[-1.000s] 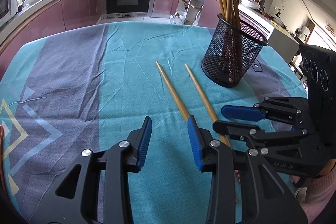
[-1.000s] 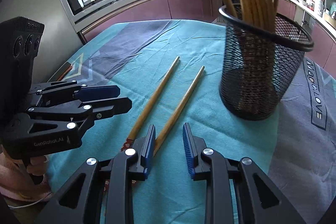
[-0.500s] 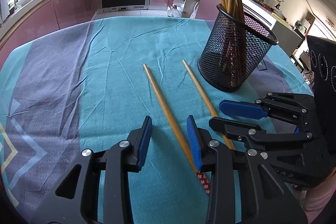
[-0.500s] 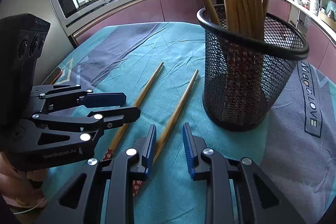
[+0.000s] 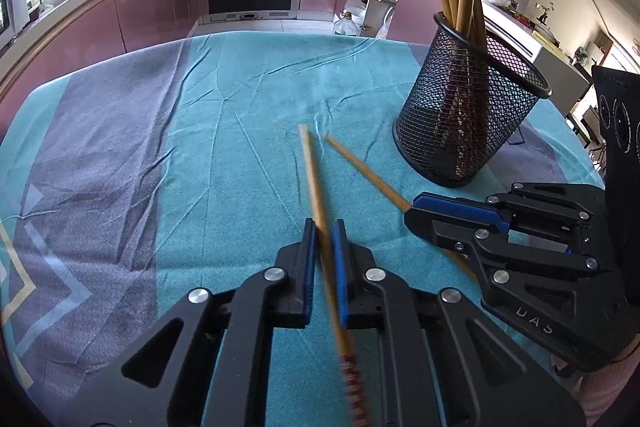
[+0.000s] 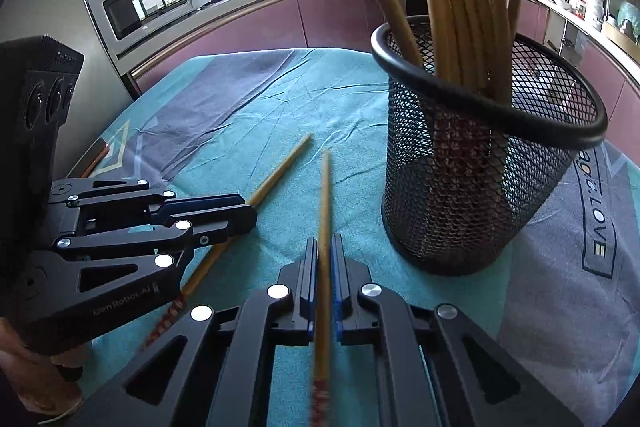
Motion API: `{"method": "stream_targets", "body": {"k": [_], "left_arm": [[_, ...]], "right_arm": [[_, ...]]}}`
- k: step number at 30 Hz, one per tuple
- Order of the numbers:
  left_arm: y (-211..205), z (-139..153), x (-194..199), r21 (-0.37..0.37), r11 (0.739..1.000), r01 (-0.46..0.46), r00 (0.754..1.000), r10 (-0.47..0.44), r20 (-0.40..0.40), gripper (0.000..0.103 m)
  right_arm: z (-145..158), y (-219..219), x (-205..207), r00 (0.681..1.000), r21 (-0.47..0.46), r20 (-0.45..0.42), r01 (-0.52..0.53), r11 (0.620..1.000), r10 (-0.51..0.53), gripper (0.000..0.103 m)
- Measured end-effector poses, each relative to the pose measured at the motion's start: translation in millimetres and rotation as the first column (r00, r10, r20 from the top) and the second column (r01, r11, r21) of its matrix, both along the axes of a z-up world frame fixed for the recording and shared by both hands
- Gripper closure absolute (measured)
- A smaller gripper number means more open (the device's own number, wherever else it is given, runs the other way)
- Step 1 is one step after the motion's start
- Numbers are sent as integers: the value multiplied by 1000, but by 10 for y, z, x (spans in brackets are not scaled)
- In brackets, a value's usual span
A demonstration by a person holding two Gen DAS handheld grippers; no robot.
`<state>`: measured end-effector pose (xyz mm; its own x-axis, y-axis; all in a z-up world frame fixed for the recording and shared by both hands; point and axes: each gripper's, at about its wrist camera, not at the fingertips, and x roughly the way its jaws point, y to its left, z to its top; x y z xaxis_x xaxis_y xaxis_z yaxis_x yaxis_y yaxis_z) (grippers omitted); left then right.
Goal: Organize utensils
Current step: 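Close the right gripper on one chopstick while the left gripper grasps the other, then lift the right gripper's chopstick toward the mesh cup while the left gripper lifts its own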
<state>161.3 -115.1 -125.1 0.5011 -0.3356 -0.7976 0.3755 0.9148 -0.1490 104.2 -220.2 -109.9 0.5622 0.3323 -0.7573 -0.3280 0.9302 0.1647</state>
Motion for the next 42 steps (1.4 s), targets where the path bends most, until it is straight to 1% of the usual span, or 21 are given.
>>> {"method": "stream_targets", "body": {"k": [8,12,19,27,42], "left_arm": [[44,69,-80,-25,1000,1,1000,0,10,95],[113,178,-134,-59,998,0,1000,2,22,95],[186,436,-288,-113,993,18,998,-11,65,95],[225,655,-446,-165,985,44,994,-27,103,95],[225,979,-641,-203,976,77,983,-40,180,95]], "right_arm": [[84,-79,-86,1000,38,17,-4,999,3,98],[184,-110,-176,999,74,44,-20,997,17,98],[404,-209,-336,994,130,108,-40,991,26,98],[607,-360,-509,985,155,171,-35,987,9,98],[875,-587,-672,965,171,261,-10,985,-35,98]]}}
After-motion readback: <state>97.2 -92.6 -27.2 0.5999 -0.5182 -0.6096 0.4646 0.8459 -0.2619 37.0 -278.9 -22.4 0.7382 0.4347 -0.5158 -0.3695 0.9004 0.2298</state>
